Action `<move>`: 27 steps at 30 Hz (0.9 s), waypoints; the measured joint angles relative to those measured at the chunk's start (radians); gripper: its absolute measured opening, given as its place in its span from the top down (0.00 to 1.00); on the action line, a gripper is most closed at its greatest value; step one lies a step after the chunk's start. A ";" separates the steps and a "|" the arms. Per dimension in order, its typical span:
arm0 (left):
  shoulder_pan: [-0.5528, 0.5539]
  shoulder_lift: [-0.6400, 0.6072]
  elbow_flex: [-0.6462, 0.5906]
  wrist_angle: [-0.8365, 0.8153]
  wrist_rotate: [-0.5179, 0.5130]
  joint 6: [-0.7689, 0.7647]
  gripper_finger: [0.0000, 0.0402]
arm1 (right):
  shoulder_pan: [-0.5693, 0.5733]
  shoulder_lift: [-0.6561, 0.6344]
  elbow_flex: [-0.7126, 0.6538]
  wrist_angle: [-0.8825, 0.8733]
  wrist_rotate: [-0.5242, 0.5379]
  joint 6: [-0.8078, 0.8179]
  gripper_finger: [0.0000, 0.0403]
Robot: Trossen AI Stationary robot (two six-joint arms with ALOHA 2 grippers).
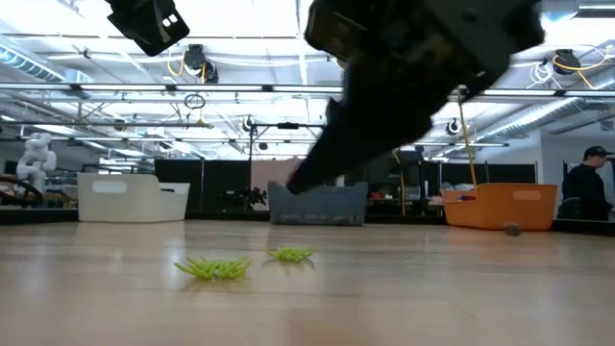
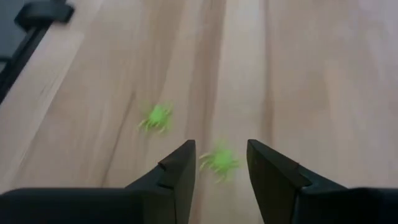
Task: Sort Halloween decoration
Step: Put the green toy spider into the orange bin
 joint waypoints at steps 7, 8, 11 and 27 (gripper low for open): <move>0.000 0.000 0.000 -0.023 -0.016 0.009 0.55 | 0.032 0.045 -0.012 0.021 0.006 0.049 0.68; 0.000 0.000 0.000 -0.024 -0.017 0.009 0.55 | 0.032 0.055 -0.012 0.027 0.008 0.057 0.68; 0.000 0.000 0.000 -0.026 -0.020 0.009 0.55 | 0.032 0.068 -0.013 0.022 0.048 0.077 0.68; 0.000 0.000 0.000 -0.023 -0.036 0.002 0.55 | 0.013 0.119 -0.010 0.074 0.037 0.107 0.89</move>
